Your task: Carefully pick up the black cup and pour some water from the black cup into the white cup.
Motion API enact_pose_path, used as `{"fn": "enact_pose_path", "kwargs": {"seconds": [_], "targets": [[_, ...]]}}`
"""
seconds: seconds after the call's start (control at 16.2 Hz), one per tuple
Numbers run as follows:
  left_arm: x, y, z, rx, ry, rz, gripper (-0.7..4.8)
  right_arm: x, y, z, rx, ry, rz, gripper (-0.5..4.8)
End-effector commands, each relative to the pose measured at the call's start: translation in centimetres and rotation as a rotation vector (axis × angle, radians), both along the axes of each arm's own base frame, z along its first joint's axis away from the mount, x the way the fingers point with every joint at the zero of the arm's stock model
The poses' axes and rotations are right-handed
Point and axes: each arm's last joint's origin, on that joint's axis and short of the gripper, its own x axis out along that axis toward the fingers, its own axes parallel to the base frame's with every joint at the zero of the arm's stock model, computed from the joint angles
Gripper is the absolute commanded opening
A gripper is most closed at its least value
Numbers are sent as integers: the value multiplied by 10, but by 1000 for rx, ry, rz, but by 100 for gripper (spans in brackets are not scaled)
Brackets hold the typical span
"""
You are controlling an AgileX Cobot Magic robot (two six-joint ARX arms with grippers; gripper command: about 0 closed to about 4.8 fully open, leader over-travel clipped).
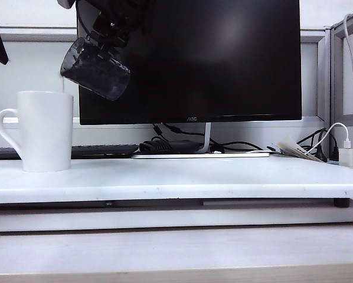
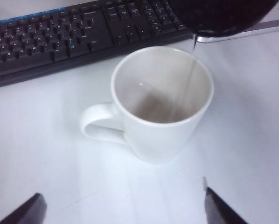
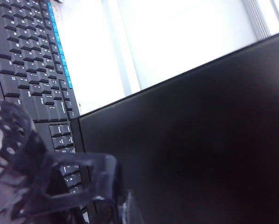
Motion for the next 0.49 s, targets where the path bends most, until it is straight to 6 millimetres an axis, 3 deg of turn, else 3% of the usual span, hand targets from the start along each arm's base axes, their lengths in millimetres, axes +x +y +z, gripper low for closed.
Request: {"fn": "enact_pose_path", "kwargs": {"seconds": [0.06,0.49], "targets": [[0,0,1,2,-7,2,479,-5,0,17,35,-69,9,-6],[0,1,1,10,-8,19,479,-8,1,20,-11,-128,-1,-6]]}}
